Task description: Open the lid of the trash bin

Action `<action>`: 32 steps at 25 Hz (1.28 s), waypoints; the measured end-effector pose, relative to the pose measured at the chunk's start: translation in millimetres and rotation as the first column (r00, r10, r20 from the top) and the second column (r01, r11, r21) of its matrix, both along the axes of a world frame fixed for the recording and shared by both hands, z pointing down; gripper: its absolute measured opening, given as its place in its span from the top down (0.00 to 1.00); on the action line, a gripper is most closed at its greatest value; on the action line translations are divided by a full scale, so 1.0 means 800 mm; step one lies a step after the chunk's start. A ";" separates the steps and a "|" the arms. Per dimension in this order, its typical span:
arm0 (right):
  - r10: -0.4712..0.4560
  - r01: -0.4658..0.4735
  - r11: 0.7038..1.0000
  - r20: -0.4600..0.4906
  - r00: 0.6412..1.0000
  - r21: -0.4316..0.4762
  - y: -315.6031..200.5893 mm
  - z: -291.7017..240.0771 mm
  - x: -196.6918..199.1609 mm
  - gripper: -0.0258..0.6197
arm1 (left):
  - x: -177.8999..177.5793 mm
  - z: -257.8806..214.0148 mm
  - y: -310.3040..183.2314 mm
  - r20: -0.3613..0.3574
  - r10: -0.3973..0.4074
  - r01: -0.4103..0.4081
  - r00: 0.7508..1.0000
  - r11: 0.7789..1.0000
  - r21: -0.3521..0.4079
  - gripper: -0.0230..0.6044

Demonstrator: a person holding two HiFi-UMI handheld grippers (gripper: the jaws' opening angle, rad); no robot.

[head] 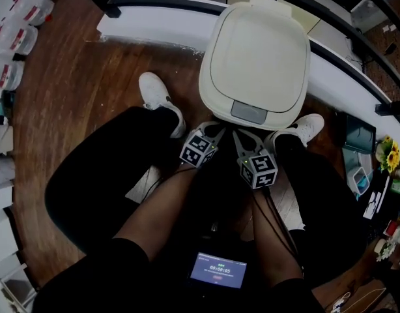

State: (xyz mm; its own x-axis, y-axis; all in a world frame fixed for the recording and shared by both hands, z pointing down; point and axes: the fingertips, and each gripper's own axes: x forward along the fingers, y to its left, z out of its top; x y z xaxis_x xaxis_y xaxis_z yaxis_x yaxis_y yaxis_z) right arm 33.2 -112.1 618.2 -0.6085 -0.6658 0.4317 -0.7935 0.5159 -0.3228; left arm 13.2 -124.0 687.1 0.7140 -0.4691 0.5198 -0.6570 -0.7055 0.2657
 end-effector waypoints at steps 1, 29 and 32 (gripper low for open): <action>0.008 -0.008 1.000 0.005 1.000 -0.001 -0.002 0.001 0.001 0.92 | 0.001 0.006 -0.005 -0.002 -0.007 0.007 1.000 1.000 0.001 0.90; 0.036 -0.036 0.999 0.001 0.999 -0.030 -0.017 0.024 0.017 0.92 | 0.029 0.061 -0.048 0.064 -0.084 0.086 0.994 0.996 -0.037 0.90; 0.050 -0.050 0.998 0.006 0.999 -0.033 -0.018 0.024 0.020 0.92 | 0.029 0.062 -0.048 0.088 -0.077 0.081 0.993 0.996 -0.042 0.90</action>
